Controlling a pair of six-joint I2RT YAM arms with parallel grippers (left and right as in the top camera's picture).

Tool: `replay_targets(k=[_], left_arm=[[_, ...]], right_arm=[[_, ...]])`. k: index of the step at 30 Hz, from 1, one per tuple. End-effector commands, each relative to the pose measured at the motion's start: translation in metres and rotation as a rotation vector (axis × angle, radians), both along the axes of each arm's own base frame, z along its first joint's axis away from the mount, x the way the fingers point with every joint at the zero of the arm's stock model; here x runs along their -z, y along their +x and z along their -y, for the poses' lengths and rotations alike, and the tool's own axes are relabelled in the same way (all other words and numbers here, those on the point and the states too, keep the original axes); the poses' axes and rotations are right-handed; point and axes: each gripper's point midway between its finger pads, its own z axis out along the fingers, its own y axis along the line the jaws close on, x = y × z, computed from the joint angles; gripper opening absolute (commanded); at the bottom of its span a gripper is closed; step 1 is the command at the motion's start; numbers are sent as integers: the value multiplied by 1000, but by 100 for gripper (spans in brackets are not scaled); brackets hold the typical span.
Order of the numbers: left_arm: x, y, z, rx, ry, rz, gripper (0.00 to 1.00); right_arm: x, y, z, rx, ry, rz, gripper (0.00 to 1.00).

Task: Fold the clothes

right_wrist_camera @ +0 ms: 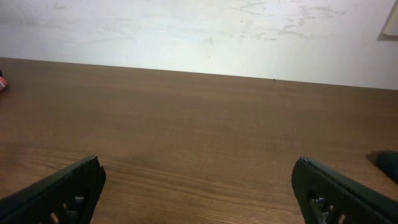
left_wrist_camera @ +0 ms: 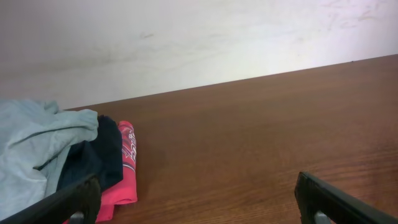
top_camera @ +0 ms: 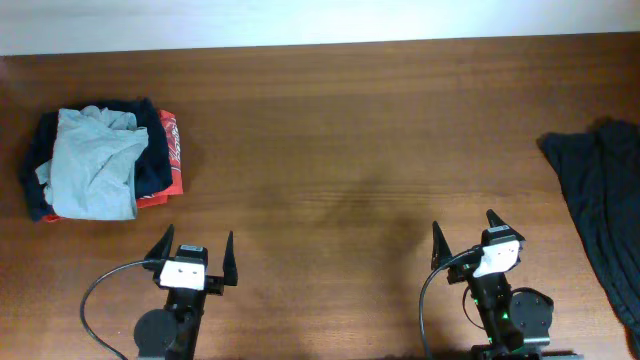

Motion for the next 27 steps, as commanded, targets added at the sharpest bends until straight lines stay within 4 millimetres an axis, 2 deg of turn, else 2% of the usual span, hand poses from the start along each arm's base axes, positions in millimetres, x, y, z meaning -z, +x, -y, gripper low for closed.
replay_targets(k=[1,15,18,21,25,27], left_arm=[[0,0,0,-1,16,3,99],[0,0,-1,-2,17,3,99],[-1,1,-12,-68,20,7,99],[-9,-1,5,31,-34,36,99],[-16,-3,18,99,-102,20,99],[-28,-1,18,101,-105,13,99]], right_arm=[[3,0,0,0,2,-6,99],[3,1,6,37,-1,-6,99],[3,1,6,39,-1,-8,99],[2,1,6,39,4,-5,99],[-17,-1,11,68,83,19,99],[-32,-2,14,88,106,43,99]])
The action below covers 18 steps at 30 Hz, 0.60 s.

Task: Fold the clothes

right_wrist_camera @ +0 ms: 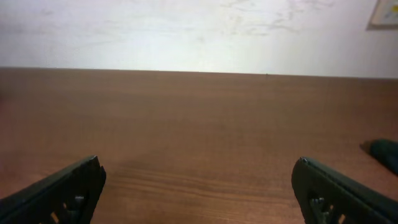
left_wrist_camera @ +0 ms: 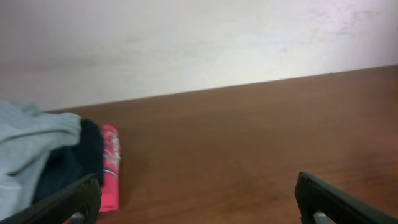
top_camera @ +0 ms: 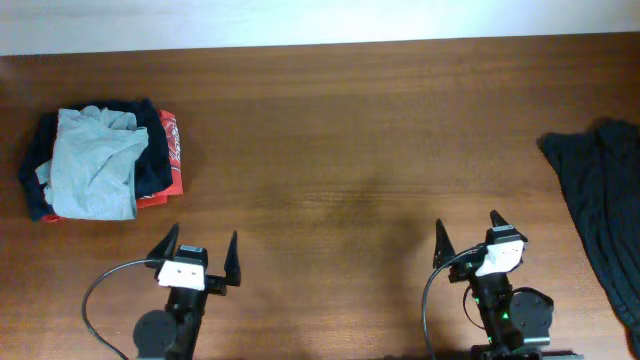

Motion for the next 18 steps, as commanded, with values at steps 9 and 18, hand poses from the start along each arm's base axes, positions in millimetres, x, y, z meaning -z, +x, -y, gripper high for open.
replay_targets(k=[9,18], left_arm=[[-125,67,35,182,-58,-164,99],[-154,148,57,269,-94,-471,99]], right_arm=[[-149,12,12,75,128,36,99],[-213,81,10,81,116,-265,99]])
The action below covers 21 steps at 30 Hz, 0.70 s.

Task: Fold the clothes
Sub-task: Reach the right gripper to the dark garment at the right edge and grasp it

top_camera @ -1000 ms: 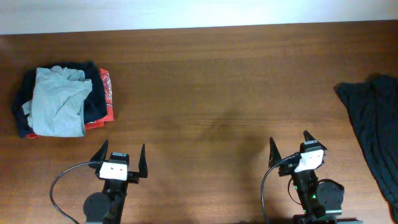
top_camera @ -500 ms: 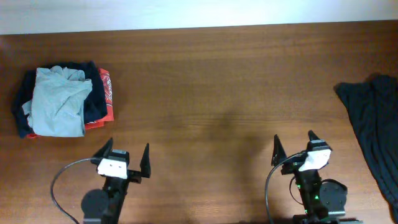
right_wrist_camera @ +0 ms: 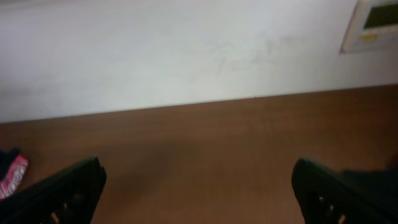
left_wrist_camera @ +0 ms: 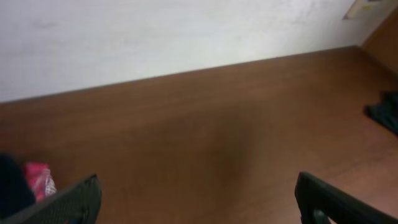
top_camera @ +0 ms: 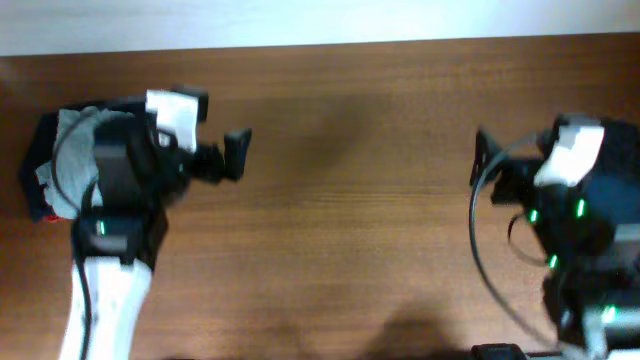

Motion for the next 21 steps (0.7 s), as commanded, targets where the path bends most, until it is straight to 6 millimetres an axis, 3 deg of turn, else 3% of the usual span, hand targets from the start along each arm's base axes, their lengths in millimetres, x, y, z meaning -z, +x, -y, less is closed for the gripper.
replay_targets(k=[1,5,10,13,16,19,21], left_arm=[[-21,25,9,38,-22,-39,99],[-30,56,11,44,-9,-115,99],[-14,71,12,74,37,-265,99],[3,76,12,76,37,-325,99],[10,77,5,43,64,-345,99],[9,79,5,43,64,-335,99],[9,79,5,42,64,-335,99]], right_arm=[[-21,28,-2,-7,10,-86,99],[-18,70,-2,-9,9,-299,99],[-7,106,-1,-42,-70,-417,99],[14,116,1,-42,-68,-477,99],[32,115,9,-28,-58,-544,99],[50,111,35,35,-28,-619,99],[71,104,74,174,79,-696,99]])
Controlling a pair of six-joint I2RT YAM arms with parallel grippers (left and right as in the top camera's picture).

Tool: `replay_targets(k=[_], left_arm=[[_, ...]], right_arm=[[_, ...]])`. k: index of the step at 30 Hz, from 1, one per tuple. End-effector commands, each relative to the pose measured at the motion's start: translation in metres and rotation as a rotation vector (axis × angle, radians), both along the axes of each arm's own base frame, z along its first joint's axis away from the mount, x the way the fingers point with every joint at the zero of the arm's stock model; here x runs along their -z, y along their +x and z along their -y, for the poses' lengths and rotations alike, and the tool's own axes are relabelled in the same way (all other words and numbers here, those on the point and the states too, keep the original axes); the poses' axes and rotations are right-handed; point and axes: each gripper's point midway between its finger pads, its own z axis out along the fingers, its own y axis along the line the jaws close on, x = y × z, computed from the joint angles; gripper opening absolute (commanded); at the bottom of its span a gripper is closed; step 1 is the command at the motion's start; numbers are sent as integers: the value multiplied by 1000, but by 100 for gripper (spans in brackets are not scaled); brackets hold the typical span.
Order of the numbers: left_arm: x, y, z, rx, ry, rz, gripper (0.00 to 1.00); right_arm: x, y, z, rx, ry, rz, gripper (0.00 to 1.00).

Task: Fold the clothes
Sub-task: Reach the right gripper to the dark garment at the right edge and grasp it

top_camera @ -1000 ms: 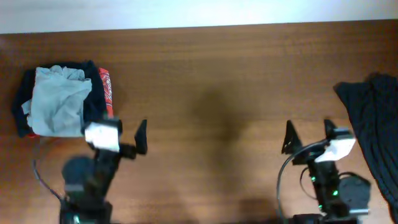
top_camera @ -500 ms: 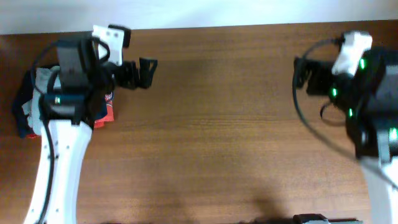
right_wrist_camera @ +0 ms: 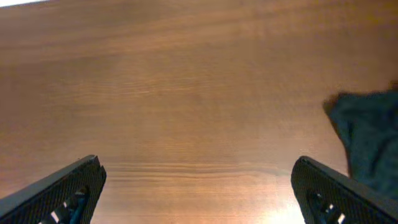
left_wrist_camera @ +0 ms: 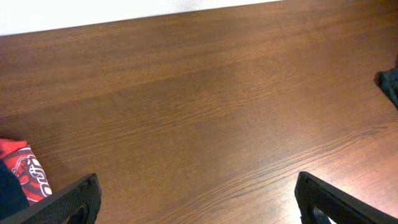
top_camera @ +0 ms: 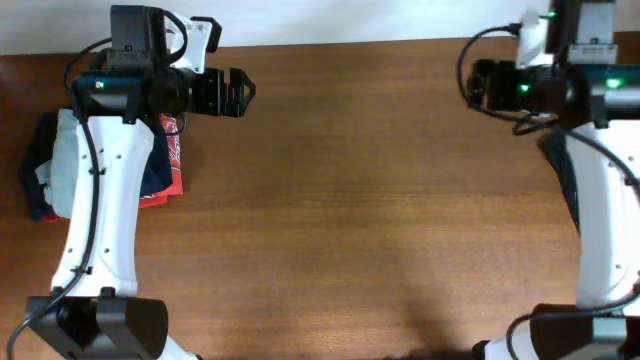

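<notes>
A stack of clothes (top_camera: 75,170), grey on navy on red, lies at the table's left end. Its red edge (left_wrist_camera: 22,171) shows in the left wrist view. A dark garment (right_wrist_camera: 367,140) lies crumpled at the right end; overhead only a strip of the garment (top_camera: 556,165) shows beside the right arm. My left gripper (top_camera: 238,95) hangs high beside the stack, open and empty, fingers (left_wrist_camera: 68,202) wide apart. My right gripper (top_camera: 470,85) hangs high left of the dark garment, open and empty, fingers (right_wrist_camera: 339,193) wide.
The brown wooden table (top_camera: 350,200) spans the view, with a white wall strip along its far edge. Both white arms reach from the front edge up over the table's left and right sides. Cables run along each arm.
Both arms have risen further and reach toward the table's far side. The wrist cameras now look down on the wood instead of at the wall. Both grippers are still open and empty.
Both arms first sat low at the front edge, grippers open, facing the far wall, and stayed so. Then they were lifted over the table's sides. Now they hang high near the far edge, left by the stack, right by the dark garment. No cloth moved.
</notes>
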Motion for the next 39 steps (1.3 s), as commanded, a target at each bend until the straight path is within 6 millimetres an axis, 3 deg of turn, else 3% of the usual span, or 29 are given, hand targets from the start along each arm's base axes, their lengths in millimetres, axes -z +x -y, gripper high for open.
replay_targets(k=[1,4,6,8,12,15,19,24,31,39], left_arm=[[-8,3,-2,7,17,34,99],[-6,6,-1,7,18,34,99],[-3,7,-1,7,18,26,99],[10,11,4,19,20,-2,99],[26,13,16,43,23,-37,99],[34,15,23,57,25,-52,99],[42,17,24,60,27,-70,99],[44,20,23,53,35,-65,99],[38,28,24,53,31,-24,99],[37,29,24,52,31,-17,99]], right_arm=[[22,-5,60,230,66,-73,99],[60,-13,118,400,111,-168,99],[81,-12,139,448,123,-210,99],[118,-6,164,490,136,-270,99],[177,3,185,525,140,-362,94],[206,15,193,482,112,-376,90],[224,28,207,459,46,-357,88],[232,41,219,440,-7,-323,84],[270,39,220,413,-13,-385,78],[295,41,223,397,-17,-410,76]])
